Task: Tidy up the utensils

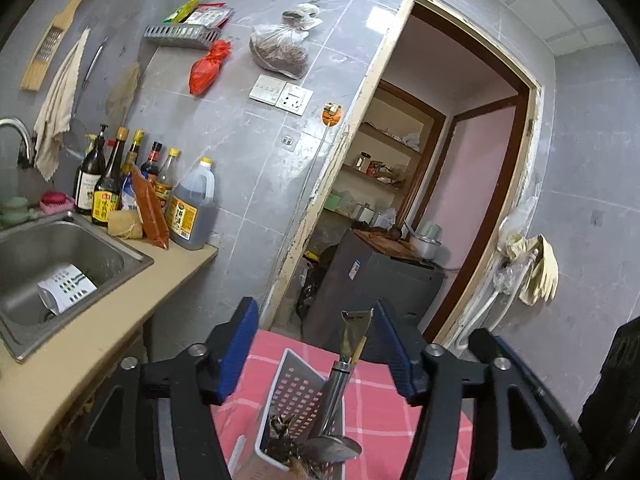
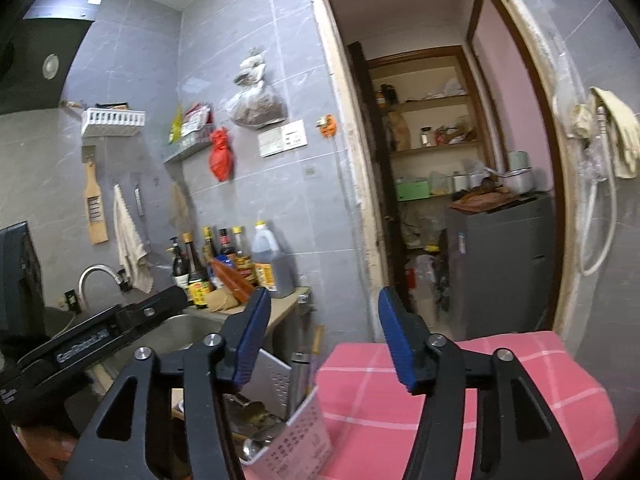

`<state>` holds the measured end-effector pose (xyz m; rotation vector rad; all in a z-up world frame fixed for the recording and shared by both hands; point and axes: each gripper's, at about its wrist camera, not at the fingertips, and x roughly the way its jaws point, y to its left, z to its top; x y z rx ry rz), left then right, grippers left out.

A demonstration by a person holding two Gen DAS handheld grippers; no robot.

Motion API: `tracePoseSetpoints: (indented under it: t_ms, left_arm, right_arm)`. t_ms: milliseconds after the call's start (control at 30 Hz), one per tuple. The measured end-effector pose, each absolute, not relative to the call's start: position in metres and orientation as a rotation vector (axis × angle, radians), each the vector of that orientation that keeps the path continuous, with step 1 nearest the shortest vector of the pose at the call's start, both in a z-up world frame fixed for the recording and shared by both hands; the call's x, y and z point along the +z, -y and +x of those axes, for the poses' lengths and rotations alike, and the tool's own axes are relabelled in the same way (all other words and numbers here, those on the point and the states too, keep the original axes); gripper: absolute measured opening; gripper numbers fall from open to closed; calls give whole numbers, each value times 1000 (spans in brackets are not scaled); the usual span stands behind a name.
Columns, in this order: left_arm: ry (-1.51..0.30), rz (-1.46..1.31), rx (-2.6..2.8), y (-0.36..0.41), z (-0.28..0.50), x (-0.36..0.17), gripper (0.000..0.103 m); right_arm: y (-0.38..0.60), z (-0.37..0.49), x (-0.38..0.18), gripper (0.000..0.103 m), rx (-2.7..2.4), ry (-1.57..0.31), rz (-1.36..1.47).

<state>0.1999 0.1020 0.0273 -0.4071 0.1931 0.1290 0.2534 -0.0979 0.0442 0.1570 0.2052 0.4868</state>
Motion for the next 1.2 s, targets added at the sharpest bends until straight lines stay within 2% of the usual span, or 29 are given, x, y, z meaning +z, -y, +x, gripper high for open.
tracePoseSetpoints:
  t_ms: [200, 333, 433, 667, 1200]
  left_arm:
    - [-235, -347, 126, -93, 179, 40, 80]
    - [-264, -320, 115, -85, 160, 46, 96]
    - [-281, -298, 107, -77, 143, 49, 102]
    - [-332, -223, 63, -58, 103, 50, 102]
    - [-478, -172, 28, -53, 42, -5, 102]
  right_arm:
    - [127, 233, 56, 71, 398, -220, 152]
    - [147, 211, 63, 85, 344, -224, 136]
    - [163, 187, 69, 93, 301, -226, 125]
    - [190, 131, 77, 101, 232, -233, 88]
    - [226, 36, 32, 101, 91, -314, 106]
